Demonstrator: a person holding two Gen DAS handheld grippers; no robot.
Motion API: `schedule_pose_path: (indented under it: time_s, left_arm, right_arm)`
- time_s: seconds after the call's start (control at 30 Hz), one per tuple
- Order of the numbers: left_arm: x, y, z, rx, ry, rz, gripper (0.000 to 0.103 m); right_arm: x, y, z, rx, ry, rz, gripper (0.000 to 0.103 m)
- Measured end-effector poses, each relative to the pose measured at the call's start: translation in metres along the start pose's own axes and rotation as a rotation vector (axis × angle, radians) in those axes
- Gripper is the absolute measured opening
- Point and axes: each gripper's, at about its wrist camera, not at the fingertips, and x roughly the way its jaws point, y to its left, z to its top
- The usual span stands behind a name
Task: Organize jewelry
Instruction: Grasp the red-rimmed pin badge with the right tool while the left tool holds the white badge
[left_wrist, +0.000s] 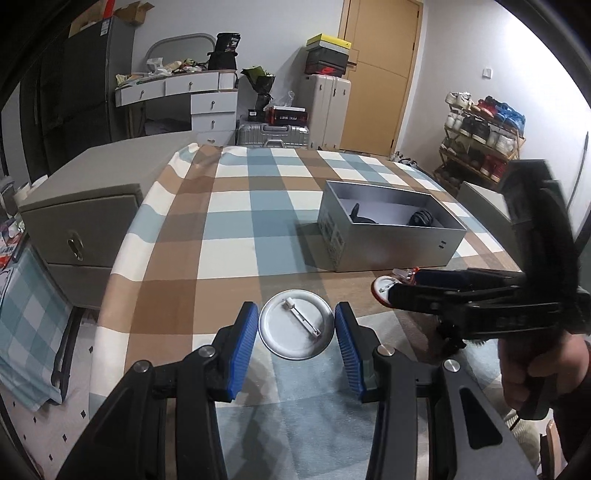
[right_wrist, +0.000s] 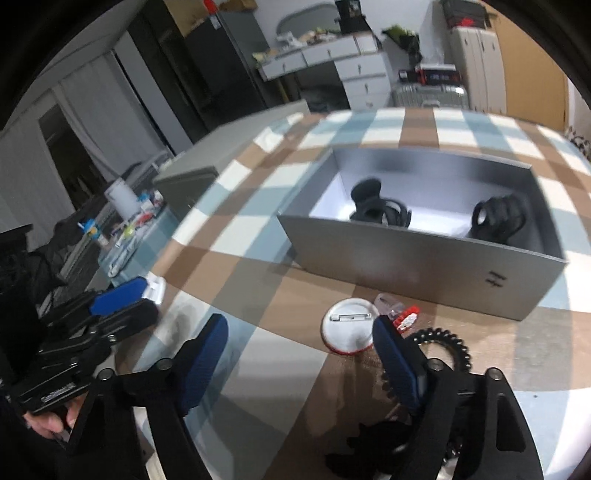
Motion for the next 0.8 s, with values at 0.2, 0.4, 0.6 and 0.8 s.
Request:
schedule_pose_path:
  time_s: [0.2,0.4,0.6,0.8]
  left_arm:
    - [0.005,0.011,-0.004,-0.020,0.019,-0.013,0.037]
    - [0.005,0.015,-0.005,-0.044,0.021,-0.019,0.037]
    - [0.004,0.015,-0.006,-0.043,0.021,-0.021,0.037]
    - [0.004,0.016,-0.006,-0.047,0.025,-0.018,0.037]
  right_arm:
    - [0.012,-0.002,0.002,-0.011,0.033,-0.092,0.068]
    - [0.024,0.008,0.001,-0.093,0.072,-0.202,0.061]
    - [0.031,0.018,-0.003,-0.192,0.058,-0.309,0.051]
    - [0.028,0.015,-0.005,-0.186,0.045,-0.285,0.042]
